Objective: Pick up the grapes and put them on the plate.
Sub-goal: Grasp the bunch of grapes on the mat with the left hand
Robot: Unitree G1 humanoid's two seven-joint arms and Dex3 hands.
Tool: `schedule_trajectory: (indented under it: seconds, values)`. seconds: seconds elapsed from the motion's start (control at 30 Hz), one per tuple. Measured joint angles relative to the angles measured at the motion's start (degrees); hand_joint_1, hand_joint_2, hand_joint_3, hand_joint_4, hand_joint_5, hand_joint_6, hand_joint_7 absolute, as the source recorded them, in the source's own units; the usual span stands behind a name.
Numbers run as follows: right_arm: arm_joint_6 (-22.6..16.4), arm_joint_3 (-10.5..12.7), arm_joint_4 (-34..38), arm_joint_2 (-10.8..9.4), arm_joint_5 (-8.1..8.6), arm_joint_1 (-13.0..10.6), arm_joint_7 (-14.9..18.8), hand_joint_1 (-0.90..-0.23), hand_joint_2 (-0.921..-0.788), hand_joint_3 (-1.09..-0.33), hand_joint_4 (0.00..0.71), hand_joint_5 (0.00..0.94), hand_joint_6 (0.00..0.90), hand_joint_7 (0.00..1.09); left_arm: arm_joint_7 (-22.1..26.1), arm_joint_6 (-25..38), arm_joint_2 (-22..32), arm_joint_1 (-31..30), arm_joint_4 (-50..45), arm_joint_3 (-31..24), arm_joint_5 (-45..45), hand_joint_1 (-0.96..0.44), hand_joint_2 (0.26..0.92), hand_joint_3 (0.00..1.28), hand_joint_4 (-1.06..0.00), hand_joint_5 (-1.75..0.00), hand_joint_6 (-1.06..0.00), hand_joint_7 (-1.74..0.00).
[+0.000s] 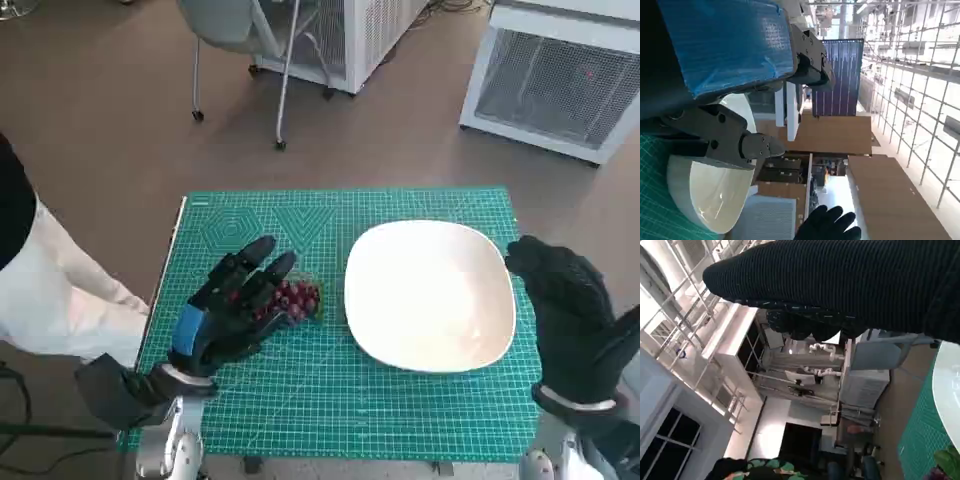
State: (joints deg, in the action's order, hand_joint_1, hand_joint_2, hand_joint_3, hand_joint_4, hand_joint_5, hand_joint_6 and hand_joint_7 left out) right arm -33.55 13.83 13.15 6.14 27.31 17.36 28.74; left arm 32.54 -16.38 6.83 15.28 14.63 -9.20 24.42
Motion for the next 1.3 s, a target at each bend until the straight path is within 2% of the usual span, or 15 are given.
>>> schedule_trajectory:
  seconds: [1.3]
  values:
    - [-0.2,0.3,0.7,0.1,0.00,0.9,0.4,-0.417,-0.921,-0.581,0.549,0.253,0.243,0.84,0.0,-0.2,-0.3,0.2,0.6,0.2,-1.2,-0.10,0.921,0.26,-0.47,0.00,-0.32,-0.39]
